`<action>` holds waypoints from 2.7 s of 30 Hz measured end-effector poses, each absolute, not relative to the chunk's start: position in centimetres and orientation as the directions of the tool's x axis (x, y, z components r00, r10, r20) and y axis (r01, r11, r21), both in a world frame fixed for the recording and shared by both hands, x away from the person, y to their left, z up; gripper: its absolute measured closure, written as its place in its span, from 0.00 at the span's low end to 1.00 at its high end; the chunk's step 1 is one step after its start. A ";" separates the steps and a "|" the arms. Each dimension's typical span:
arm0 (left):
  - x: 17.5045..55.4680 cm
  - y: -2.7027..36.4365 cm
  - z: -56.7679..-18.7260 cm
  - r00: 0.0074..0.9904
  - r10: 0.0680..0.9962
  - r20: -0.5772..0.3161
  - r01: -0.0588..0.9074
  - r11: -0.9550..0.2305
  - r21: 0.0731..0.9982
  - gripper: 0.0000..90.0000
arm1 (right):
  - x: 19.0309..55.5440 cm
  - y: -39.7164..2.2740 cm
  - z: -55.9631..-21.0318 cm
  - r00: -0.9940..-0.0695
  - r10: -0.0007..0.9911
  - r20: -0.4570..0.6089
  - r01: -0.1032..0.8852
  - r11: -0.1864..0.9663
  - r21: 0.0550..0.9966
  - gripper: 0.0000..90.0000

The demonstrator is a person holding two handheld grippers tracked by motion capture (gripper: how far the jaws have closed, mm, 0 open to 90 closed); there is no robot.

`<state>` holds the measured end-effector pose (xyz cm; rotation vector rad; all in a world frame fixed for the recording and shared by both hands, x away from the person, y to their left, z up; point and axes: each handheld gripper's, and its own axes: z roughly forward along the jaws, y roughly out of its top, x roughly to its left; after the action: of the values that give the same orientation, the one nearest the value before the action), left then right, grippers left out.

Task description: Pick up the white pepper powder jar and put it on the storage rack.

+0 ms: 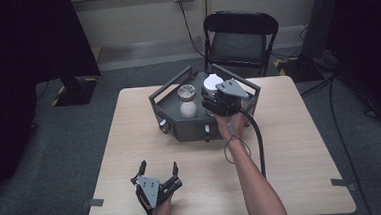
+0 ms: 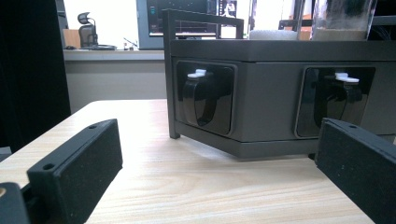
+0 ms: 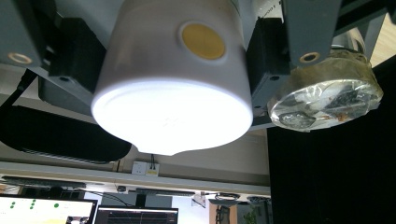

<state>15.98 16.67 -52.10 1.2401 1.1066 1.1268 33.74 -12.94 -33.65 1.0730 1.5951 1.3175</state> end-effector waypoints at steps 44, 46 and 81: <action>16.0 16.7 -52.1 0.119 0.993 -0.006 -0.024 0.009 1.000 0.01 | 33.1 -13.1 -34.7 -0.304 0.952 -0.039 0.045 0.055 0.997 0.00; 16.0 16.7 -52.1 0.119 0.993 -0.006 -0.024 0.009 1.000 0.01 | 32.9 -13.2 -34.8 -0.303 0.952 -0.043 0.036 0.057 0.998 0.00; 16.0 16.7 -52.1 0.119 0.993 -0.006 -0.024 0.009 1.000 0.00 | 28.0 -16.4 -36.0 -0.302 0.953 -0.037 -0.036 0.027 0.999 0.00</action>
<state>15.98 16.66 -52.10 1.2400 1.1072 1.1277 27.97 -16.37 -36.02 1.0001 1.4217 1.4203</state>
